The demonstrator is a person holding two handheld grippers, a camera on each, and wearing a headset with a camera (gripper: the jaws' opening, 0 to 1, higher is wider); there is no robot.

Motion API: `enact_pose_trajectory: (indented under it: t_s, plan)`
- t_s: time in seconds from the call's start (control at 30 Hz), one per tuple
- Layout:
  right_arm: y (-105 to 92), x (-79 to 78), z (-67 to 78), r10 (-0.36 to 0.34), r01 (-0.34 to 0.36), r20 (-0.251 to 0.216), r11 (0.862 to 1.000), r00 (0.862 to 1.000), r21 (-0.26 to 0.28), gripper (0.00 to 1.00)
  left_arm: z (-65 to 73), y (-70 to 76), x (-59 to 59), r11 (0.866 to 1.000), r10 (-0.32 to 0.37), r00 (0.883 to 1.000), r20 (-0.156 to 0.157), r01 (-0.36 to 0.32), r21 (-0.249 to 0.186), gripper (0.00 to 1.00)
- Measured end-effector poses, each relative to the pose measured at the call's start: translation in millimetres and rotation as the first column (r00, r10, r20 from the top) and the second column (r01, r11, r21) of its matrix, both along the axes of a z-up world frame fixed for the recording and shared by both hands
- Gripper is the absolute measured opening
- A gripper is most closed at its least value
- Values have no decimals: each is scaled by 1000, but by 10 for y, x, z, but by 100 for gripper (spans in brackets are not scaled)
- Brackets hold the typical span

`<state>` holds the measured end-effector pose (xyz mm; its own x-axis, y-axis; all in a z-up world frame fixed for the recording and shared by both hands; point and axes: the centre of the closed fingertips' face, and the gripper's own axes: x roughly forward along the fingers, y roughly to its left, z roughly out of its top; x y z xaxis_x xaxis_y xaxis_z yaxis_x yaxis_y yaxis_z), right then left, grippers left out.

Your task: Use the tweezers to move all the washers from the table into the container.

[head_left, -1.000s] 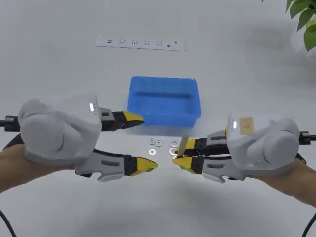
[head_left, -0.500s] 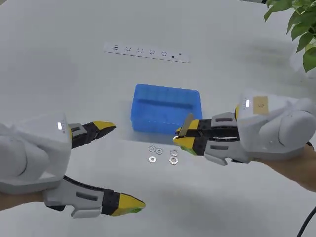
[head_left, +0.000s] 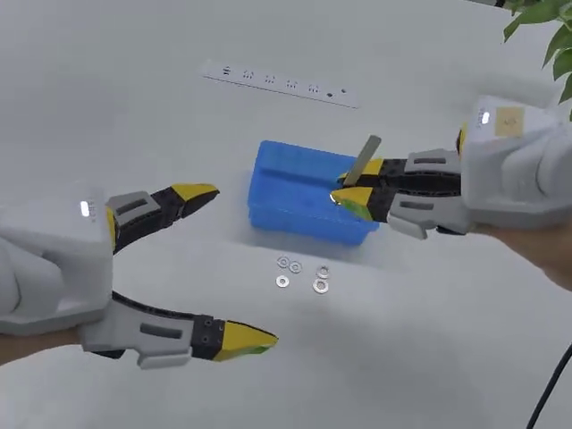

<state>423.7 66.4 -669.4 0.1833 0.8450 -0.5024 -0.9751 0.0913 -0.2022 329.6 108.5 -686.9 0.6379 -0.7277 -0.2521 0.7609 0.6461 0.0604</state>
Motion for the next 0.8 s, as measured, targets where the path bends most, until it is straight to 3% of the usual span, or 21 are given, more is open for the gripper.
enact_pose_trajectory:
  t_s: [0.13,0.2,0.43,0.63,0.8]
  plan:
    - [50,153,-35,-13,13,-2,1000,1000,4,9,-119,21,22,1000,13,1000,-7,-13,12,100]
    - [83,250,-77,-16,16,1,1000,1000,-2,9,-190,16,16,999,3,1000,-13,-3,40,100]
    - [171,498,-292,-37,37,-44,999,998,3,9,-158,-10,105,1000,17,1000,-18,-17,25,100]
    - [214,564,-560,-32,30,-61,999,998,-21,9,-158,28,147,999,28,999,-21,-27,41,100]
    - [266,601,-768,-9,5,-57,998,998,-61,9,-97,108,161,999,29,1000,-5,-29,44,100]
